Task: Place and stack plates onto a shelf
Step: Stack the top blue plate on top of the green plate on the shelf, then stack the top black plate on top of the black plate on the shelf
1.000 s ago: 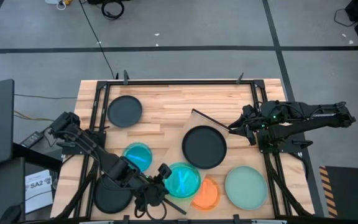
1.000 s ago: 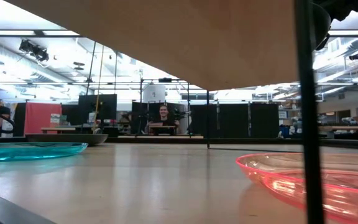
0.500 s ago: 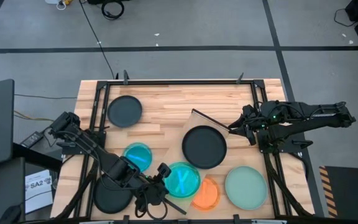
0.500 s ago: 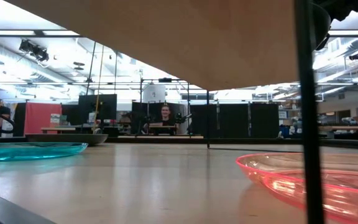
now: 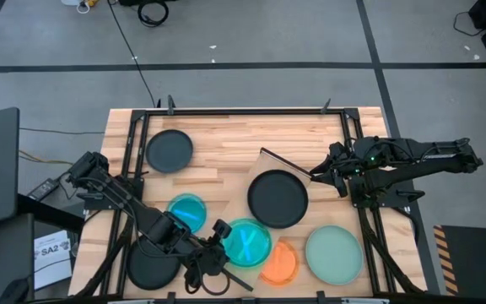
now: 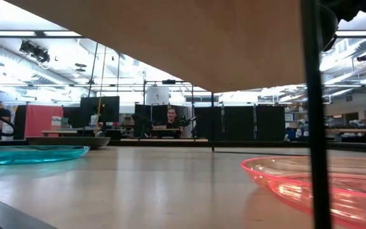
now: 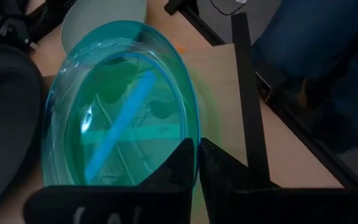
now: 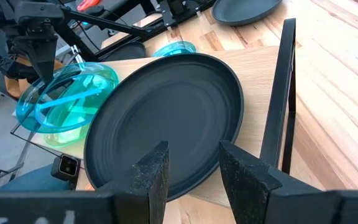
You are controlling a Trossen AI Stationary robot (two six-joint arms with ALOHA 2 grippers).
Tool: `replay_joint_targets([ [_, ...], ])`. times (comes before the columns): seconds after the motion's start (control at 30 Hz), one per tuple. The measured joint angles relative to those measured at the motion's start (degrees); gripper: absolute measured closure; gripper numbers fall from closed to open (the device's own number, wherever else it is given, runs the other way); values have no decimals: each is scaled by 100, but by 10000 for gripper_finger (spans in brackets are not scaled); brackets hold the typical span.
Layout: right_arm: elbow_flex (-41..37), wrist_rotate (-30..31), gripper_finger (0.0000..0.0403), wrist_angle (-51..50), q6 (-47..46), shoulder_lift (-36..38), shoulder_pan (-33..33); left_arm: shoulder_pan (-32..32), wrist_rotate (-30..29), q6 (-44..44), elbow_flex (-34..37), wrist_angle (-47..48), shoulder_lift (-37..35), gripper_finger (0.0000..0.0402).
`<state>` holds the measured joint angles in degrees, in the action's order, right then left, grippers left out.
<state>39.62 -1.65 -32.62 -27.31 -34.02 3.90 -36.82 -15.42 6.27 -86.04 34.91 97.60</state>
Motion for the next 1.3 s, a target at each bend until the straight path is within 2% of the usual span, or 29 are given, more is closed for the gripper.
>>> replay_joint_targets([
  [0.37,0,0,258,0,0,0,0,0,2,-280,0,145,0,368],
  [0.47,0,0,258,-1,-2,0,-1,0,2,-308,0,146,0,349],
  [0.73,0,0,258,-2,-2,0,0,0,2,-311,0,145,-7,260],
  [0.9,0,0,258,0,-1,0,-1,0,4,-313,0,146,-7,219],
  [1.07,0,-4,258,0,-1,0,-1,0,7,-314,0,146,-7,200],
  [1.3,0,-4,258,-2,0,0,0,0,3,-274,0,146,-7,198],
])
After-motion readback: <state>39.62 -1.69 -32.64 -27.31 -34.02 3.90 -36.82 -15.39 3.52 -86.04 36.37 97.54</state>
